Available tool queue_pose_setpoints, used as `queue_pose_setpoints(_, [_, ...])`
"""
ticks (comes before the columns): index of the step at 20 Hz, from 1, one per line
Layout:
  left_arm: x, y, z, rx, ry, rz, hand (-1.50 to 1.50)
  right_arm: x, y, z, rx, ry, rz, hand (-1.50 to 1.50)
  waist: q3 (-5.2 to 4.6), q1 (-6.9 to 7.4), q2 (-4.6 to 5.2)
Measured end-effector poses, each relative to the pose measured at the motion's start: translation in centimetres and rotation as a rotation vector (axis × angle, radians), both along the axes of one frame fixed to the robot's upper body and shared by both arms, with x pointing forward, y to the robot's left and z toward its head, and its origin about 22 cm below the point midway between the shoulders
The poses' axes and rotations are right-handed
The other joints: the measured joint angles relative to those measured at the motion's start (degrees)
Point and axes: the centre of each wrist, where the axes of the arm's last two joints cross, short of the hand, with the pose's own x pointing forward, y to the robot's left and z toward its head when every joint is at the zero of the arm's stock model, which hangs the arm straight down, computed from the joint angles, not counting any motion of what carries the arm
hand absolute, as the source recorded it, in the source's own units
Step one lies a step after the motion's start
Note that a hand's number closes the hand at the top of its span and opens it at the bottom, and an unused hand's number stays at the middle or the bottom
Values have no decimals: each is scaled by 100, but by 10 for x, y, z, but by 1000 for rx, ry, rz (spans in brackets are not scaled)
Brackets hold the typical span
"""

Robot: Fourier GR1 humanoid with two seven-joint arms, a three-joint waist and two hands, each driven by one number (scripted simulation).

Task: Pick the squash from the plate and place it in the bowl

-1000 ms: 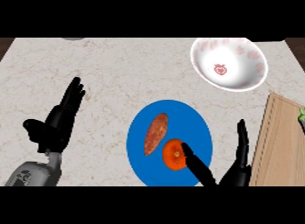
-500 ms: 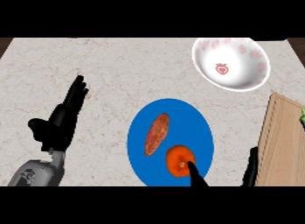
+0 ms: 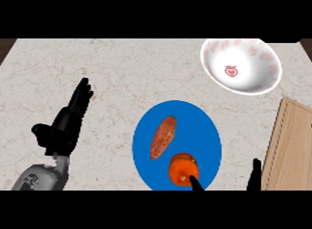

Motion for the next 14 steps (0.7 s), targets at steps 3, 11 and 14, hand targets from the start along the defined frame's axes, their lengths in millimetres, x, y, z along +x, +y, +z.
queue_pose_setpoints(3, [2,2,1,0,8,2,0,1,9,15,-4,56,19,-150,10,11,-11])
queue_pose_setpoints(11, [6,6,-2,-4,16,5,0,9,24,32,-140,28,106,-150,32,8,-38])
queue_pose_setpoints(14, [7,2,0,-7,15,5,0,10,25,34,-162,-20,121,-150,37,3,-47])
